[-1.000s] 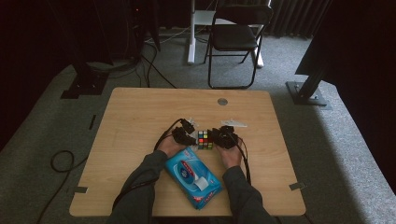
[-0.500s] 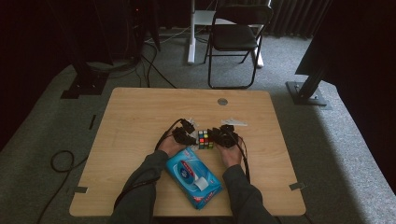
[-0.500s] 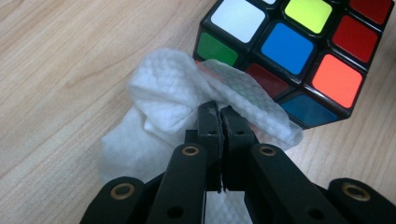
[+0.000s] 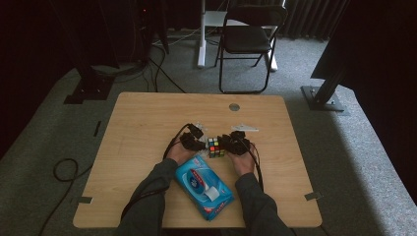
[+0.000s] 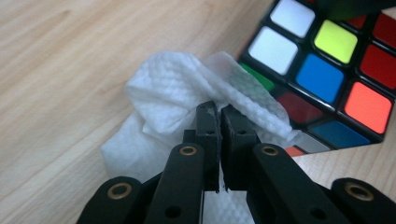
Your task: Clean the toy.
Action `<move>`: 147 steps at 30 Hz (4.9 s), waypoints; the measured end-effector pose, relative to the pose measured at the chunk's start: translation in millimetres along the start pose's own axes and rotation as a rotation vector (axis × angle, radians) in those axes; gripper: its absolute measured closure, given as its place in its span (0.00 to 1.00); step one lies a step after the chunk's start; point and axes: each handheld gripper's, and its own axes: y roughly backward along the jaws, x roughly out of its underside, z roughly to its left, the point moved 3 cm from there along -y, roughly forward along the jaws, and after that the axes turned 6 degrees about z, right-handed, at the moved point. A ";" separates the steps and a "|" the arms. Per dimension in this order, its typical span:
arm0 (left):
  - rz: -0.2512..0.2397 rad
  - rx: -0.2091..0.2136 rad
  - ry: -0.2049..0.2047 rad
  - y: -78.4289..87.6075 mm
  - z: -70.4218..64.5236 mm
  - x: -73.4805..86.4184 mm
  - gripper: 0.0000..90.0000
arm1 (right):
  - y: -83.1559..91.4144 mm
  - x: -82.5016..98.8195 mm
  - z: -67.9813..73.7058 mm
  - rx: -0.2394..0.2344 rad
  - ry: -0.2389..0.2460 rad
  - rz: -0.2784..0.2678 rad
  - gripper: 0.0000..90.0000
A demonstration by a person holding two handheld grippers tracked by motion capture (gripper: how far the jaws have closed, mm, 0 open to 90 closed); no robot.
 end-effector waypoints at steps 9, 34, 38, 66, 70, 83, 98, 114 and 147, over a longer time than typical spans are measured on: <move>-0.042 -0.001 0.020 9.8 2.8 0.4 0.96 | -3.0 -5.0 2.4 0.008 0.034 0.019 0.79; -0.153 -0.033 0.129 36.3 22.7 24.0 0.93 | -6.4 -8.1 17.8 -0.001 0.003 0.039 0.70; -0.131 -0.028 0.102 34.5 16.8 27.0 0.93 | -4.1 -4.2 13.6 -0.026 -0.023 0.045 0.72; -0.022 -0.177 0.092 10.6 27.1 31.4 0.50 | -11.1 -4.1 29.8 -0.054 -0.014 0.060 0.78; -0.035 -0.173 0.098 9.8 26.9 32.2 0.52 | -11.1 -4.7 30.6 -0.047 -0.004 0.064 0.78; -0.020 -0.135 0.103 11.7 25.6 30.4 0.93 | -13.5 -4.6 26.2 -0.097 -0.090 0.064 0.79; -0.020 -0.130 0.108 12.0 26.1 30.7 0.93 | -5.2 -1.4 -5.8 -0.017 -0.211 0.087 0.86; -0.066 -0.081 0.158 16.6 28.6 33.1 0.96 | 1.3 -2.8 -2.1 -0.013 -0.171 0.040 0.74; -0.163 -0.021 0.138 30.2 11.7 -2.1 0.95 | -6.5 -2.8 8.4 -0.079 -0.141 0.062 0.75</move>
